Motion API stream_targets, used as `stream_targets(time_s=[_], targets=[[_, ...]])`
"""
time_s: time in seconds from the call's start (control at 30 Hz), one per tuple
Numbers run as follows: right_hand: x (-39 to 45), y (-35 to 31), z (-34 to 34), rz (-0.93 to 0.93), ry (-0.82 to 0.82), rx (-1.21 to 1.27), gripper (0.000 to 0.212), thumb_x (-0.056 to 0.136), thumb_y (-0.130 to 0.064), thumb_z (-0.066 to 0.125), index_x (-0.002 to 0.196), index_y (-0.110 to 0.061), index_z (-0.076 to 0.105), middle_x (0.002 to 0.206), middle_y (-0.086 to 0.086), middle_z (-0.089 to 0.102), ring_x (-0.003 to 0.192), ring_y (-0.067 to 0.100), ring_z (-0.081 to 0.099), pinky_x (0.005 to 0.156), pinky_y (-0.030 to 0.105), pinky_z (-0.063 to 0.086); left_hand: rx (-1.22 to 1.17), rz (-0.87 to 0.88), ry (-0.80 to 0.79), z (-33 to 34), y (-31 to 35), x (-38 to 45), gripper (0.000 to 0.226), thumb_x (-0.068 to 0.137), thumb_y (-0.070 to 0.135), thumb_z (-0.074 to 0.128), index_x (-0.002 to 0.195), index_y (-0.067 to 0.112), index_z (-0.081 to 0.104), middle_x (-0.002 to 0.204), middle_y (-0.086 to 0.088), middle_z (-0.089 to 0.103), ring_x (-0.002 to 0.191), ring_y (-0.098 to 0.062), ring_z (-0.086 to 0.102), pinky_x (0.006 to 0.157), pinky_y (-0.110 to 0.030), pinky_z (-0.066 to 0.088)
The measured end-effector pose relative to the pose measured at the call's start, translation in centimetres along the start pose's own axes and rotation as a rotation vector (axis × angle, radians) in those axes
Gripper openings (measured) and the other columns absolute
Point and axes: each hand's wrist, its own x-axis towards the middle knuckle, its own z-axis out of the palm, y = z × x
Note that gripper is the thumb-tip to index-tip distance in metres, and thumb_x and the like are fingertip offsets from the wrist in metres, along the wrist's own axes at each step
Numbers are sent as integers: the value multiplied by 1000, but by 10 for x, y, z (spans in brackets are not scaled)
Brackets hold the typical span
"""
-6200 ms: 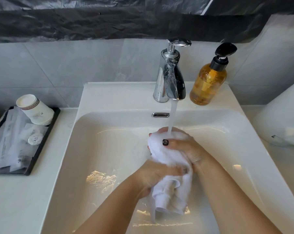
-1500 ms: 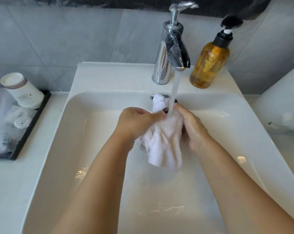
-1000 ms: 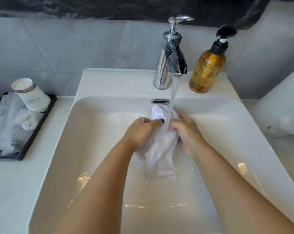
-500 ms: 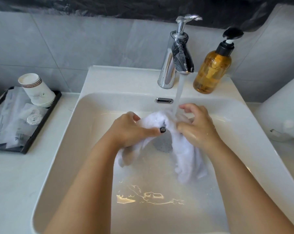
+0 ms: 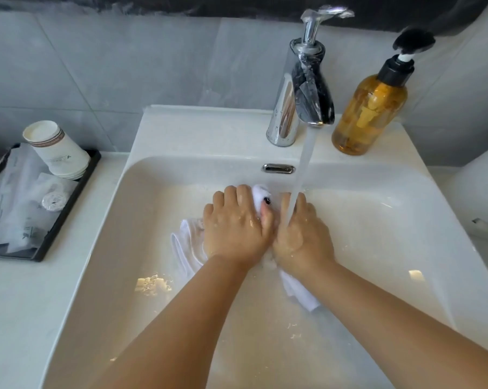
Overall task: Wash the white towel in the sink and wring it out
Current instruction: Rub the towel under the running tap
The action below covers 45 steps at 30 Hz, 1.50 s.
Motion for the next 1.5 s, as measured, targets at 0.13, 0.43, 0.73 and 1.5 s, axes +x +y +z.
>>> stream_targets(time_s=[0.13,0.43,0.73,1.5], targets=[[3,-3,-13,36,-65,102,36,100,-41,35,124,-14,40,118,7,48,105,30,54,84,39,45,54,71,77,7,-1,5,35,90,35,36,81,7,54,73,-9,54,64,-30,51,57,-36,37],[15,-7,-39,175,-199,278,44,98,-49,38,111,-10,56,113,13,63,106,37,60,82,36,46,-124,-189,-313,-25,4,28,51,101,45,21,111,9,57,107,-16,65,103,-37,60,82,-41,44],[16,52,-79,375,-625,592,14,95,-28,56,95,-19,66,87,-2,65,88,19,63,70,25,50,24,-66,-974,-67,-9,56,38,105,35,39,107,7,65,117,-16,65,100,-33,61,80,-32,45],[24,33,-17,-180,45,-164,31,91,-34,38,88,-13,60,78,4,66,73,30,65,62,34,47,-29,368,-72,-4,-13,1,22,87,27,42,73,13,53,71,-4,53,60,-27,51,48,-31,32]])
